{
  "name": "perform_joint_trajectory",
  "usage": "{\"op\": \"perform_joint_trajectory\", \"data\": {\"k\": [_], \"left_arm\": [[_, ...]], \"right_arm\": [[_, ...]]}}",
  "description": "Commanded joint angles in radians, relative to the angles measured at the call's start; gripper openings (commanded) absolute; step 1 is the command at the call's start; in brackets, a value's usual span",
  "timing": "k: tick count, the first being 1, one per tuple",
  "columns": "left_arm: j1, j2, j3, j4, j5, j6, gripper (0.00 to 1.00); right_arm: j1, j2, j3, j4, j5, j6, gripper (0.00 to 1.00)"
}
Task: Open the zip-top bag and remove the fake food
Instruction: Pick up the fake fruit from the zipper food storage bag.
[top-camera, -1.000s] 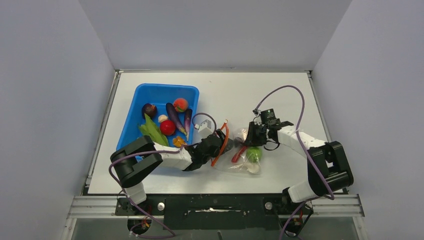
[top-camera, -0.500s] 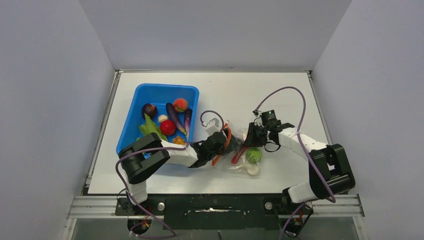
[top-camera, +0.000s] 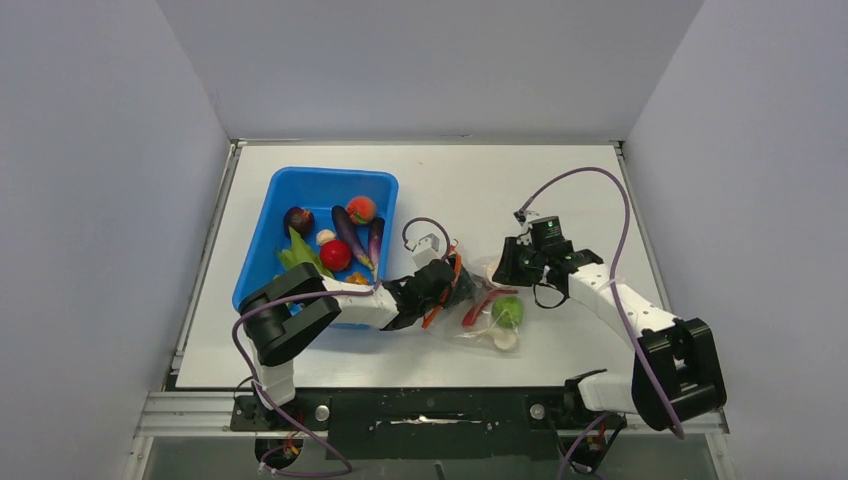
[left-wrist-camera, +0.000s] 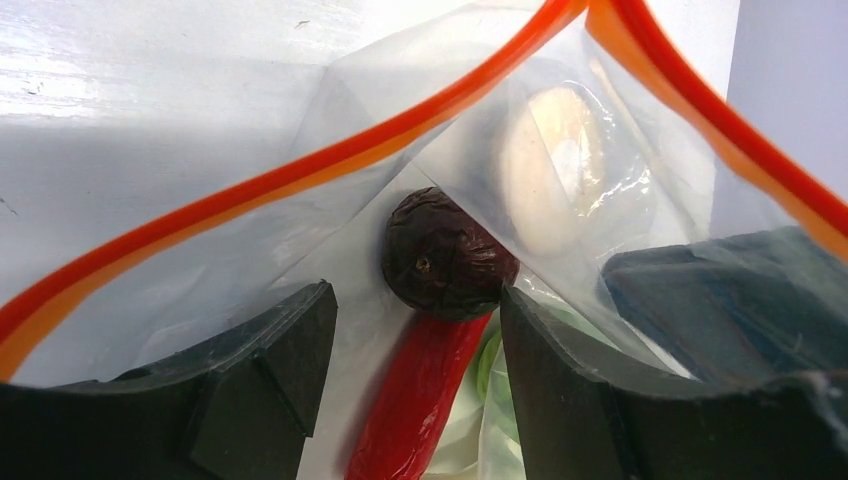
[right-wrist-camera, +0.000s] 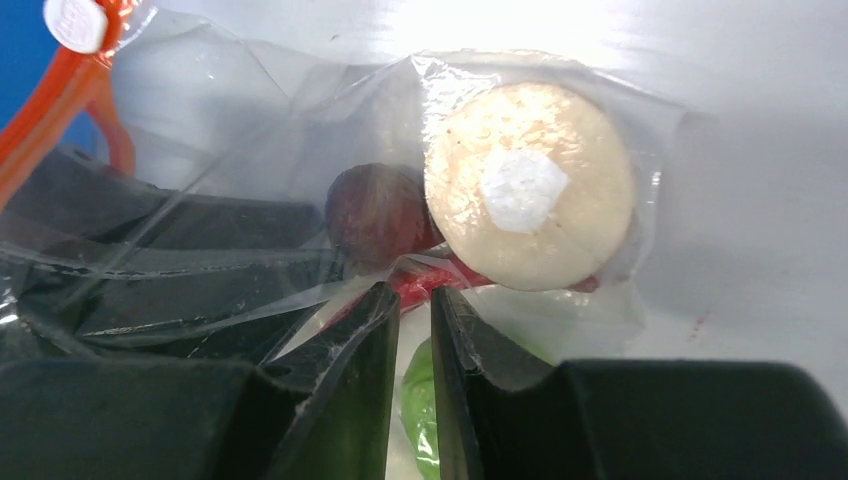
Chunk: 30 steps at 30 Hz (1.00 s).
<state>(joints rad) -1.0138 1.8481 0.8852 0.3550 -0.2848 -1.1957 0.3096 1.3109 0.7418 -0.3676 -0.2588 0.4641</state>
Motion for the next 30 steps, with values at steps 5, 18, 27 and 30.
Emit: {"op": "perform_joint_trajectory", "data": {"k": [5,18,27,30], "left_arm": [[0.002,0.025,0.024,0.104,0.038,0.015,0.61],[0.039,0.03,-0.022,0.207,0.129,0.003,0.61],[0.074,0.078,-0.013,0.25,0.254,0.034,0.62],[0.074,0.082,-0.017,0.256,0.251,0.037,0.57]], "right_arm": [[0.004,-0.011,0.047,-0.026,0.154,-0.016,0.23],[0.011,0.163,0.115,-0.049,-0.052,-0.13,0.17],[0.033,0.18,0.083,-0.032,-0.056,-0.119,0.16],[0.035,0.169,0.089,-0.041,-0.021,-0.115,0.16]]}}
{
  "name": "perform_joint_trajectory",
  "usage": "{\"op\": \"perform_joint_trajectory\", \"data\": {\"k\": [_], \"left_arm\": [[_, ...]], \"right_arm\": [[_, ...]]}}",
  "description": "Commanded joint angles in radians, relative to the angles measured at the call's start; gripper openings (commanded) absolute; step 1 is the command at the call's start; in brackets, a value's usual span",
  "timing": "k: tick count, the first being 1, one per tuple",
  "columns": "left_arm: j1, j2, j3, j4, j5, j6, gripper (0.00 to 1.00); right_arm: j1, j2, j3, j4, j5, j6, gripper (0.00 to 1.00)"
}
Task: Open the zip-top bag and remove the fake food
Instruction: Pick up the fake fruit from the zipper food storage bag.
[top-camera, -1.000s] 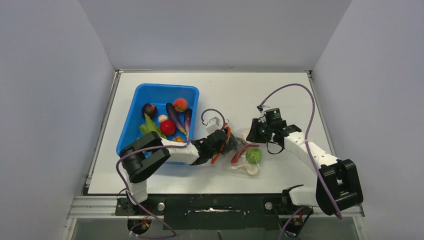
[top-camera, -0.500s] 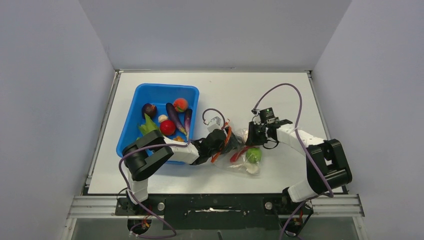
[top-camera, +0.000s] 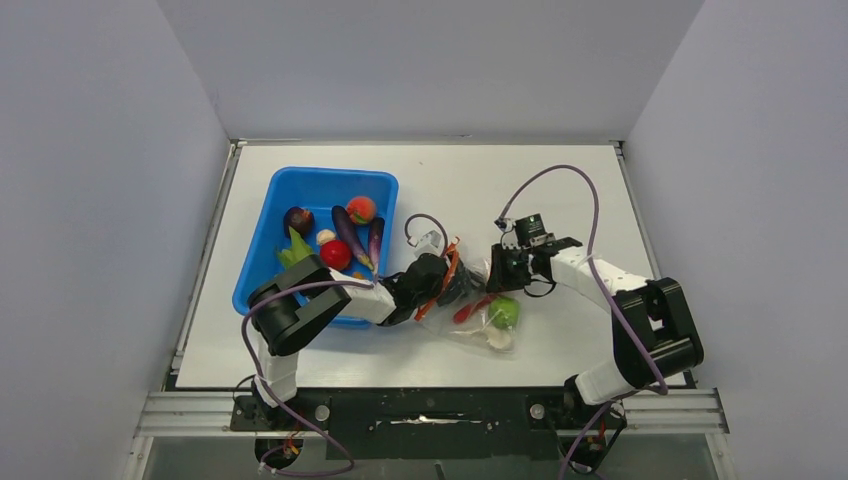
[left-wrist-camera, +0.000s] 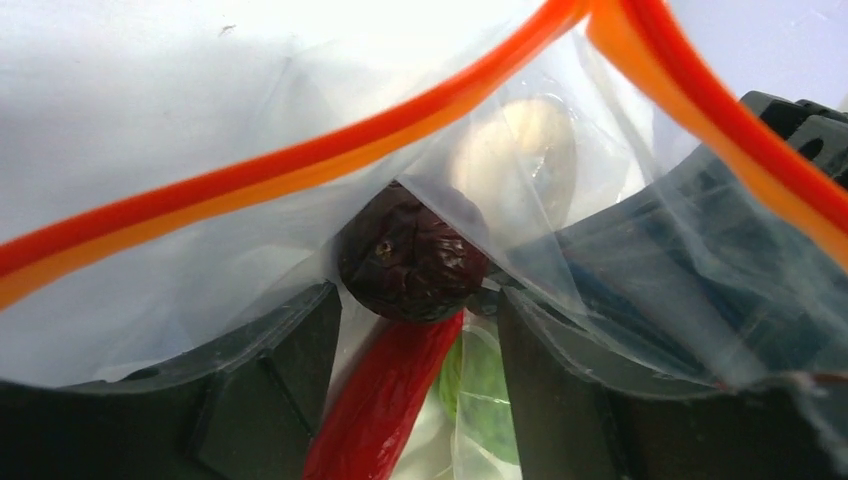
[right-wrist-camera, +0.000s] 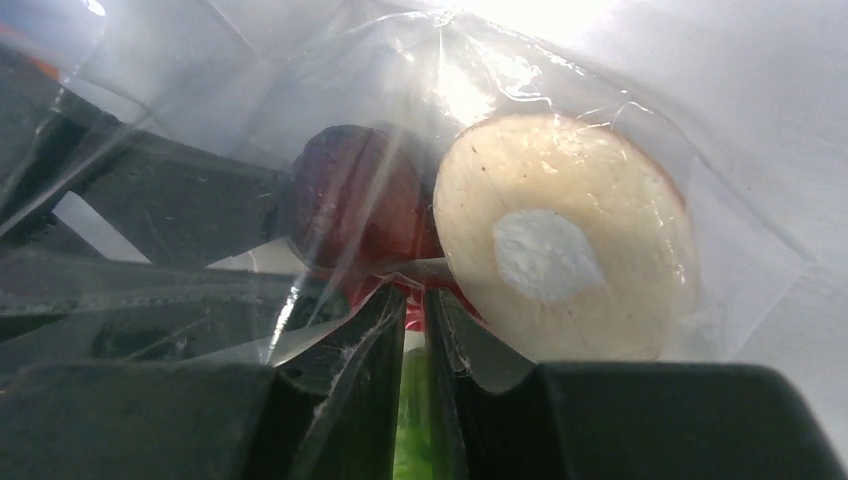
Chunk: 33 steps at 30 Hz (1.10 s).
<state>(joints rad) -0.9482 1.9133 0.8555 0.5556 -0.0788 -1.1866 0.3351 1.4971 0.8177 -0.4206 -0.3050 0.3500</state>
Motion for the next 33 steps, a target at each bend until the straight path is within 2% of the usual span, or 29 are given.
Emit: {"op": "perform_joint_trajectory", "data": {"k": [1,4,8,16,19,22,27,30,33], "left_arm": [[0.008,0.012,0.006,0.054,0.033,0.025,0.5],[-0.004,-0.019,-0.039,0.072,-0.044,0.002,0.33],[-0.007,-0.053,-0.089,0.104,-0.082,-0.017,0.24],[-0.027,-0.104,-0.1,0.043,-0.121,-0.001,0.21],[-0.039,-0.116,-0.085,0.013,-0.114,0.013,0.21],[-0.045,-0.13,-0.084,-0.013,-0.117,0.016,0.24],[-0.047,-0.168,-0.103,-0.044,-0.13,0.04,0.36],[-0.043,-0.177,-0.089,-0.071,-0.12,0.072,0.51],[-0.032,-0.151,-0.054,-0.102,-0.085,0.096,0.6]], "right_arm": [[0.01,-0.03,0.014,0.011,0.036,0.001,0.16],[0.006,-0.08,0.012,0.021,0.053,0.011,0.16],[0.005,-0.16,0.009,0.037,0.096,0.03,0.16],[-0.006,-0.261,-0.016,0.09,0.126,0.064,0.22],[-0.006,-0.215,-0.004,0.112,0.056,0.075,0.18],[-0.006,-0.133,0.029,0.113,0.003,0.101,0.16],[-0.007,-0.036,0.008,0.171,-0.081,0.065,0.14],[-0.008,0.037,0.019,0.148,-0.081,0.052,0.12],[-0.007,0.046,0.002,0.173,-0.088,0.06,0.11]]}}
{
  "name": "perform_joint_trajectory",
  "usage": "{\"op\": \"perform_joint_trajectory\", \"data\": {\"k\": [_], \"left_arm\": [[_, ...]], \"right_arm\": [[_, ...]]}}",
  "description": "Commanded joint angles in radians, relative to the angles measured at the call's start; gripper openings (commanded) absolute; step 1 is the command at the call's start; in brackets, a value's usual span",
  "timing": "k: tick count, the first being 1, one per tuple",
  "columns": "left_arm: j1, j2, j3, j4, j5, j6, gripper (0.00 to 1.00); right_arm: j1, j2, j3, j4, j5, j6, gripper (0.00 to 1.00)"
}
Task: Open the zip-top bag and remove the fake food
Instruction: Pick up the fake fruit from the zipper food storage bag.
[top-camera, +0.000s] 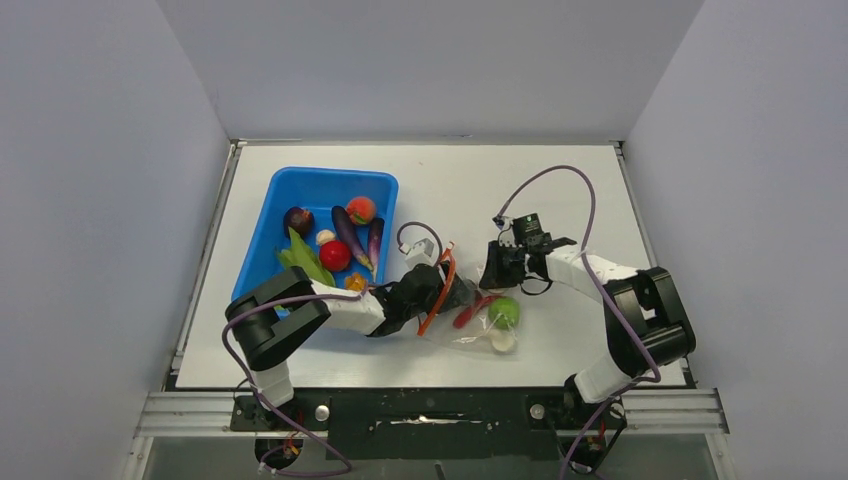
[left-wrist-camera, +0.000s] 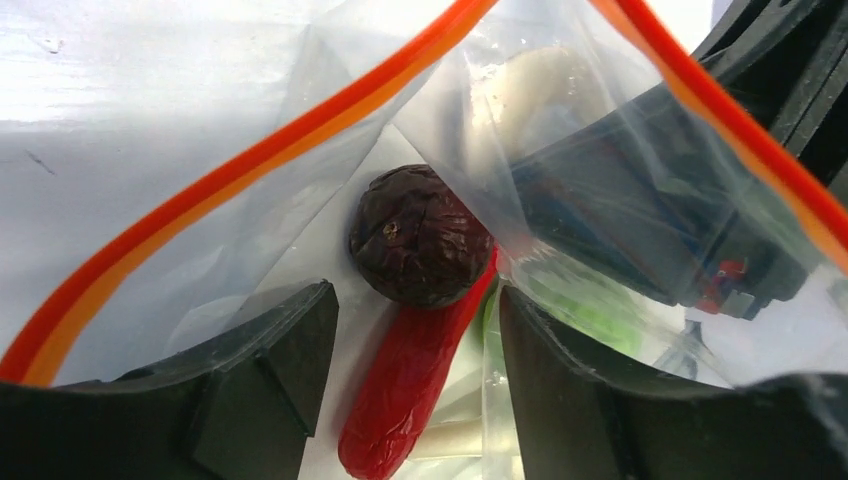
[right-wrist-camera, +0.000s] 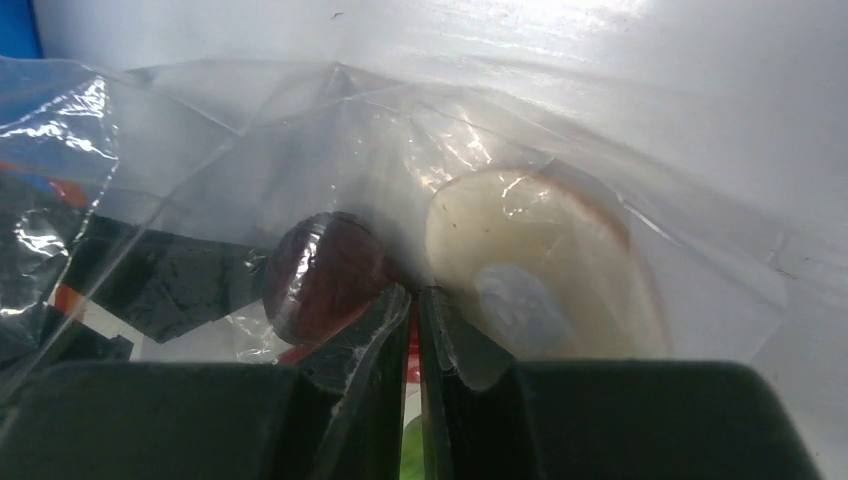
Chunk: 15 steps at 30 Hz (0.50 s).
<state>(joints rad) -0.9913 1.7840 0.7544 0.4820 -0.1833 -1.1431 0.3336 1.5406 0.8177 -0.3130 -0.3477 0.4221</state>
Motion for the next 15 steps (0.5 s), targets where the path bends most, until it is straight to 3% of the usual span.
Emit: {"op": "perform_joint_trajectory", "data": {"k": [1,15], "left_arm": [[0.011,-0.012,0.057,-0.039,0.021,0.054,0.62],[0.016,0.056,0.098,0.007,0.094,0.035,0.64]], "right_arm": [[-0.006,-0.002,-0.006,0.073,-0.046,-0.01,0.11],[-0.006,-0.021,-0.052,0.084,-0.054,-0.008,0.12]]}}
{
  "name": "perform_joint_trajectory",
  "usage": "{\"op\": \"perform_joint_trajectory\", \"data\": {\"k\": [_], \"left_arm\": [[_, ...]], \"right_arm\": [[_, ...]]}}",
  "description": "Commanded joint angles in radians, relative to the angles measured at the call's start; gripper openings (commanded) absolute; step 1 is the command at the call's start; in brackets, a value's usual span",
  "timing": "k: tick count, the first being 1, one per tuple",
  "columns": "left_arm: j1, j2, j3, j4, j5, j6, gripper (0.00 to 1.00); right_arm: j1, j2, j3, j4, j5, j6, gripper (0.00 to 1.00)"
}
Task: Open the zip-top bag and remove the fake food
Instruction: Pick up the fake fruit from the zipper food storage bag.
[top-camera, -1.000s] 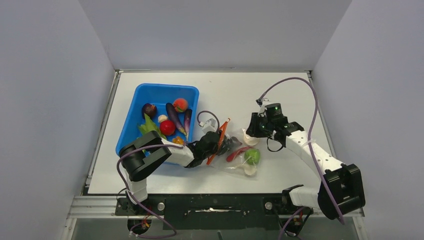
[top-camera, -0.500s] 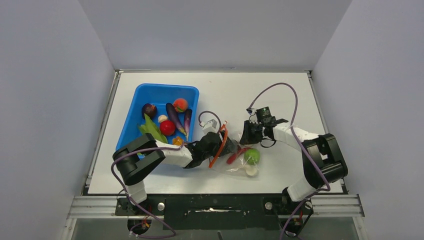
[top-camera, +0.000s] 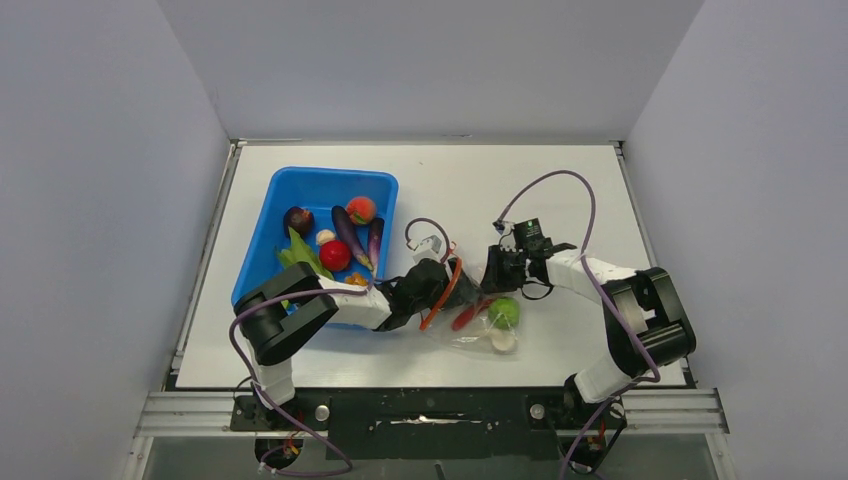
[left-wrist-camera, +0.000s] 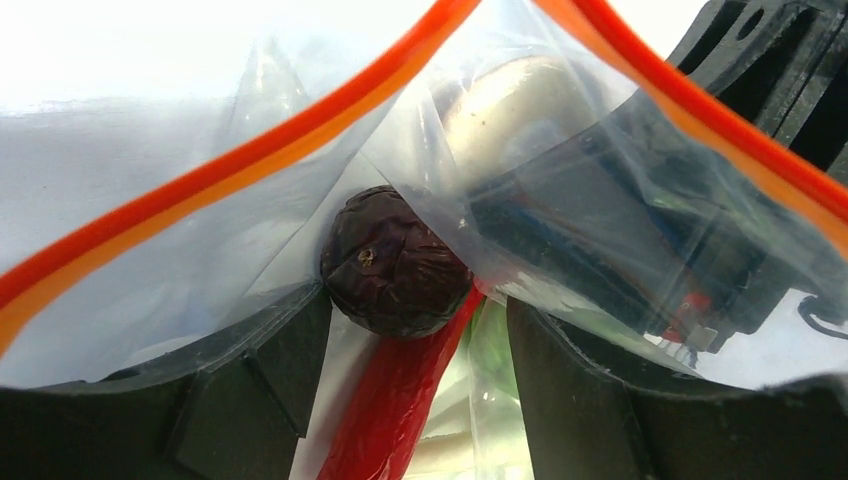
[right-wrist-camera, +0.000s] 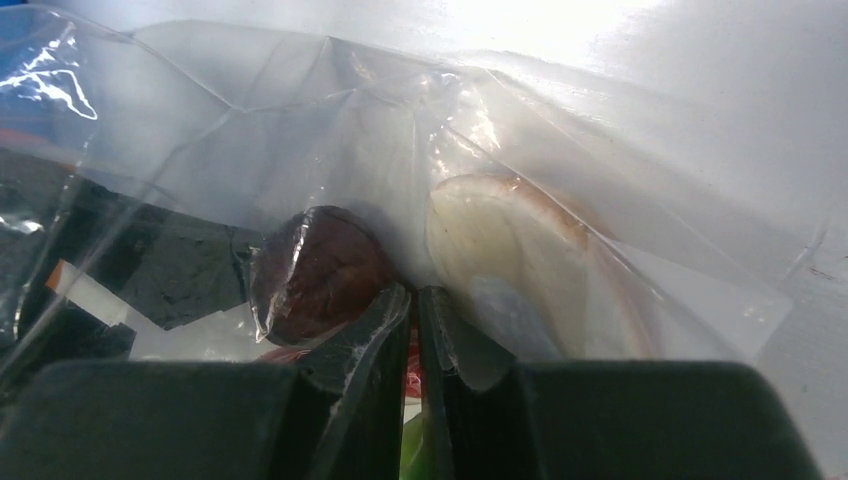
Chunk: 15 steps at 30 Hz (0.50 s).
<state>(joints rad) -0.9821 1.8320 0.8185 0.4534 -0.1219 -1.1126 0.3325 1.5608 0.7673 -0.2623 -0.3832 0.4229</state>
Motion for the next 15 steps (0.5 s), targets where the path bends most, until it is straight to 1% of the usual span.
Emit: {"op": "perform_joint_trajectory", "data": {"k": [1,4,8,10,11,15], "left_arm": [[0.006,0.001,0.03,0.023,0.022,0.0,0.63],[0.009,-0.022,0.012,0.013,0.001,-0.008,0.55],[0.011,-0.043,-0.013,0.025,-0.023,-0.018,0.54],[0.011,-0.047,-0.015,0.011,-0.04,-0.024,0.63],[0.01,-0.047,-0.014,0.001,-0.047,-0.029,0.65],[0.011,-0.052,-0.024,0.009,-0.069,-0.052,0.67]], "right_arm": [[-0.005,-0.044,-0.002,0.032,-0.02,-0.009,0.12],[-0.005,-0.061,0.0,0.035,-0.028,-0.012,0.12],[-0.005,-0.08,0.004,0.03,-0.038,-0.02,0.13],[-0.005,-0.078,0.01,0.019,-0.044,-0.026,0.13],[-0.005,-0.078,0.012,0.015,-0.047,-0.029,0.13],[-0.005,-0.076,0.009,0.018,-0.069,-0.038,0.13]]}}
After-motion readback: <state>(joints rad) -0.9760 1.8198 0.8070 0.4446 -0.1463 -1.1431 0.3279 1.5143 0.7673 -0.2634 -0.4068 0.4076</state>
